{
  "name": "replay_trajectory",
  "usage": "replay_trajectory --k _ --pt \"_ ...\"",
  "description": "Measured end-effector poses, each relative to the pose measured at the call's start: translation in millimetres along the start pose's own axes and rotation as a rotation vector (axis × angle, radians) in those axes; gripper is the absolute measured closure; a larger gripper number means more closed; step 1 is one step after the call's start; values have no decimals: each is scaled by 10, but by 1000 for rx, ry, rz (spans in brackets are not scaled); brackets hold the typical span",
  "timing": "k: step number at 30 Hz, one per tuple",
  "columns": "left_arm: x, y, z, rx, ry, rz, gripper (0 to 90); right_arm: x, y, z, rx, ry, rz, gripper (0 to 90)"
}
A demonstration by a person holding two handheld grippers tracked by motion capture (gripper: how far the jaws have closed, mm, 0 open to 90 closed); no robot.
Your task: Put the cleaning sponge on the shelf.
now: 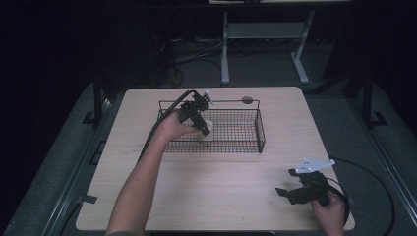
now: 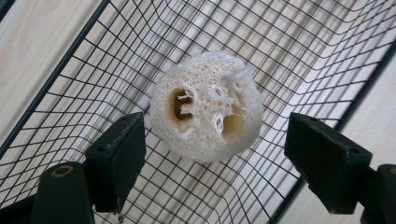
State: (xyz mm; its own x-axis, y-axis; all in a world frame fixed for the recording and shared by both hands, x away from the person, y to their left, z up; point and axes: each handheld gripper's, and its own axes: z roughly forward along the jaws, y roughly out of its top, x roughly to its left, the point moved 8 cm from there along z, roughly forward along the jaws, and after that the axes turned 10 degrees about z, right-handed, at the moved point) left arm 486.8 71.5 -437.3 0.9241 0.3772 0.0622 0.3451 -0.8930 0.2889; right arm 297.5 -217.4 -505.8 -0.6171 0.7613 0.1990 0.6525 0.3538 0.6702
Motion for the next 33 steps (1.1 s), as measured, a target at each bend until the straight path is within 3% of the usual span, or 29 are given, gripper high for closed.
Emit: replay_trajectory --k 18,33 --pt "-84 -95 -244 -9 6 19 205 -17 0 -15 -3 -6 -1 142" --pt "-351 -126 -532 -40 30 106 213 -16 5 -18 -7 -13 4 142"
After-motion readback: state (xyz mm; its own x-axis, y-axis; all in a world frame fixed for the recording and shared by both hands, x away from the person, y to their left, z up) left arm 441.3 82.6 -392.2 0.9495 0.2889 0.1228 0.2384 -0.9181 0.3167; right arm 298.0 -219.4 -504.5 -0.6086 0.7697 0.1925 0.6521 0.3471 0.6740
